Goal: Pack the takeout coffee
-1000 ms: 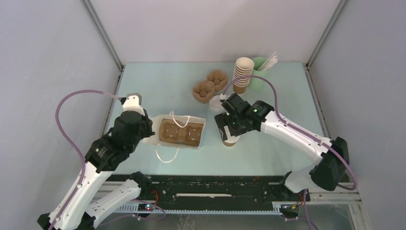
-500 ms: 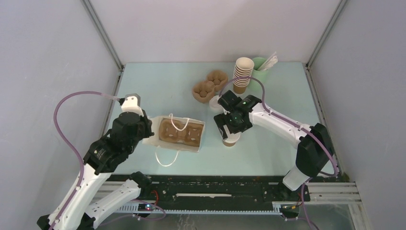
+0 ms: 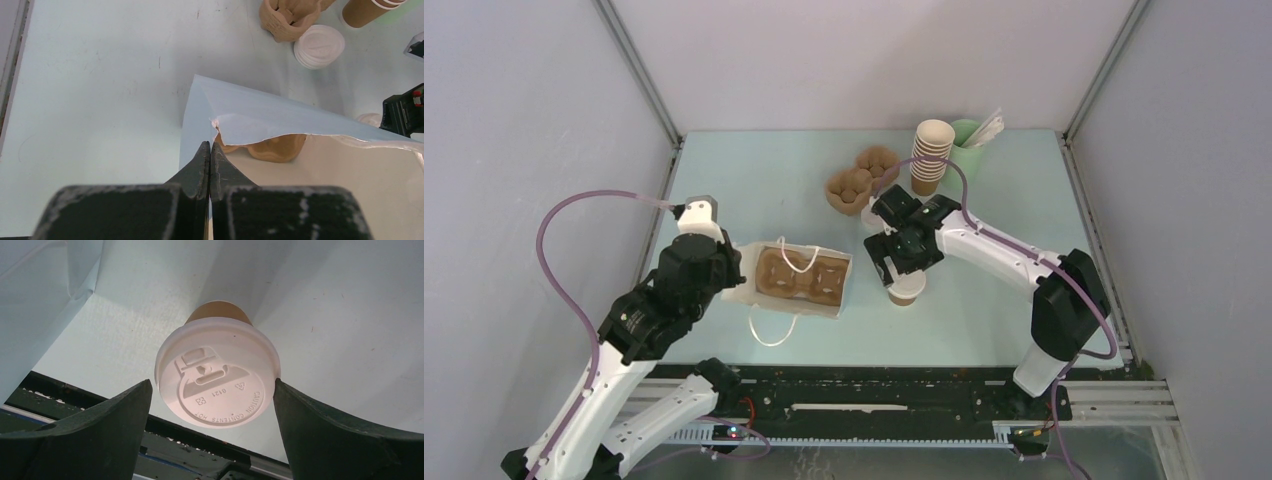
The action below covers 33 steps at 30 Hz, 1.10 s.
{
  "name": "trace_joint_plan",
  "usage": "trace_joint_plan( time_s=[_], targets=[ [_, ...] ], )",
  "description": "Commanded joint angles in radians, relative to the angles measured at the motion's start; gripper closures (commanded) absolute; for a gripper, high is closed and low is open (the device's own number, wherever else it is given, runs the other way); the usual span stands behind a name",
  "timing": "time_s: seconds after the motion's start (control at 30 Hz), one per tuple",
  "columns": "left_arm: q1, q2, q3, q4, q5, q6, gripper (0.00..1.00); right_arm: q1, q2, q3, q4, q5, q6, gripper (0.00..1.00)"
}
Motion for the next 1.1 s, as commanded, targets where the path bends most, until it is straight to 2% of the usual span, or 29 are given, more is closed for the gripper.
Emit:
trace_joint_plan(
  time_s=[0.0,0.67,1.07],
  targets=[
    [0.007,-0.013,0.008,0.034,0.005,0.014,1.00,-0.006,0.014,0.035,-0.003,0.003,-0.022,0.00],
    [0.007,-0.006,0.009,0.035,0.013,0.010,1.00,0.023,0.011,0.048,-0.024,0.067,-0.038,0.00],
    [0.007,-0.013,0.005,0.031,0.014,0.008,1.00,0.018,-0.005,0.043,-0.023,0.049,-0.035,0.00]
  ],
)
